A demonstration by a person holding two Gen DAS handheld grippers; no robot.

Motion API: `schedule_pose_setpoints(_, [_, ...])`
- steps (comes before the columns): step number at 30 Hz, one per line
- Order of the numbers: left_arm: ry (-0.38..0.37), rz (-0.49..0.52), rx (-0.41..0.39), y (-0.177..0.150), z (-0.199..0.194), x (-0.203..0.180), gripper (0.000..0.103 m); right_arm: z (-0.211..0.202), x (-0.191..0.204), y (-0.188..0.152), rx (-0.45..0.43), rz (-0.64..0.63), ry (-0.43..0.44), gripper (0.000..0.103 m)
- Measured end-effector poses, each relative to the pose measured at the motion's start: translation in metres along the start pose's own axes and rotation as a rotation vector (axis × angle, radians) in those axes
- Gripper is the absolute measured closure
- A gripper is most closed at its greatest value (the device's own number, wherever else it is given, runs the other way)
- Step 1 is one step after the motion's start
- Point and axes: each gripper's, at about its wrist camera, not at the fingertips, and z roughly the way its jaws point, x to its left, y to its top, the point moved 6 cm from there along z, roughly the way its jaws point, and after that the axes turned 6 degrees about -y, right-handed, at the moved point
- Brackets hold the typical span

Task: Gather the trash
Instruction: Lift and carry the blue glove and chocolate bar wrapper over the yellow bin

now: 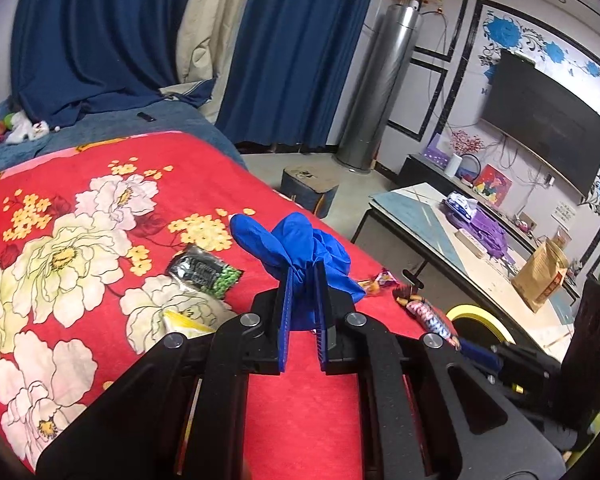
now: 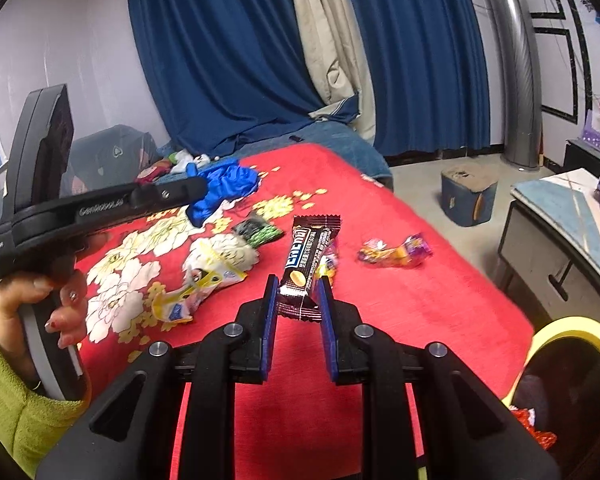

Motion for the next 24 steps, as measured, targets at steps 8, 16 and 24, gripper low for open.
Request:
schedule_pose_setpoints(8, [-0.036,0.029,-0.003,-0.001,0.0,-0.019,0.097,-0.013,-0.019,0.007,-0.025,0.01,-0.03,0.084])
schedule_pose_setpoints(16, [-0.074,0.071,-0.002,-0.006,0.004,-0.042,0.097,-0.029,-0.033,0.005,-0.044,0.006,-0.066,0.084])
schedule_pose_setpoints(24, [-0.112,0.084,-0.014,-0.011,0.001,-0.063,0.097,-0.045,-0.057,0.004,-0.068,0.015,-0.114,0.084])
